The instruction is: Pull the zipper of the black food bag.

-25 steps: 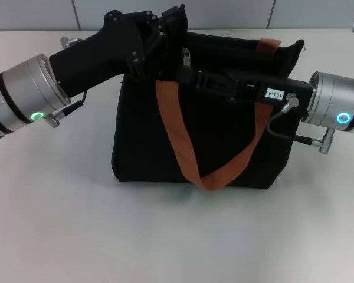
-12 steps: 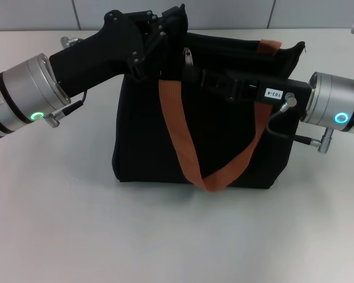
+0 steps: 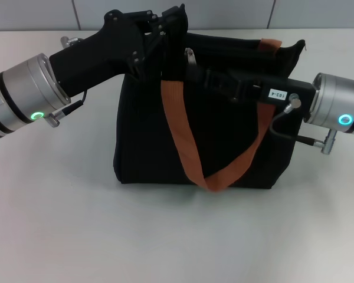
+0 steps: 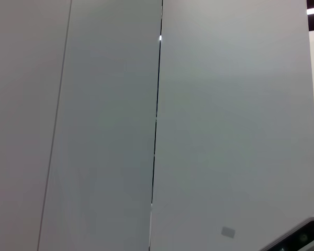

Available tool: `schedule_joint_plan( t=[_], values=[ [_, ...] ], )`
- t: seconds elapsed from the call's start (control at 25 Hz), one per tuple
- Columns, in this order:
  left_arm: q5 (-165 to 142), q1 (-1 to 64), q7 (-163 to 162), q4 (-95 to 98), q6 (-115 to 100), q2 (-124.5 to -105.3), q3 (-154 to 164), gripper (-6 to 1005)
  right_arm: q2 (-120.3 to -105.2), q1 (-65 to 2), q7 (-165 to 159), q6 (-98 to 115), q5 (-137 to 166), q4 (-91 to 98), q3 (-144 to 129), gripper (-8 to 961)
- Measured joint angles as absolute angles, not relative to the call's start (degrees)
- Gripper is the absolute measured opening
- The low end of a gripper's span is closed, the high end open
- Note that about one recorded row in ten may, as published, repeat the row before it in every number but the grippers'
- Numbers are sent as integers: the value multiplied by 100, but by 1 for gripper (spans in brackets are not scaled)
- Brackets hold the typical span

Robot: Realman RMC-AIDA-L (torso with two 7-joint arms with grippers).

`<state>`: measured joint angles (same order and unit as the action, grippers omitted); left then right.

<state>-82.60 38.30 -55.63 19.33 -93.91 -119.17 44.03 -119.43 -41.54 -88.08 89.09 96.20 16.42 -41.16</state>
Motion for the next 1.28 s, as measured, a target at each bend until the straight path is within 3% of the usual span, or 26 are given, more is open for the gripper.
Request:
schedule_joint_plan(
  t=[1.04,1.28],
  values=[
    [-8261,3822,-5484,1933,-9420,-11918,4400,23,-11897,-3855,-10093,9174,9532,2649,-4180,-3],
    [-8261,3776,-5484,1933,-9430,-11918,4362,23,-11760,-3859,-11326,9218,9648,3394,-4693,-3]
  ],
)
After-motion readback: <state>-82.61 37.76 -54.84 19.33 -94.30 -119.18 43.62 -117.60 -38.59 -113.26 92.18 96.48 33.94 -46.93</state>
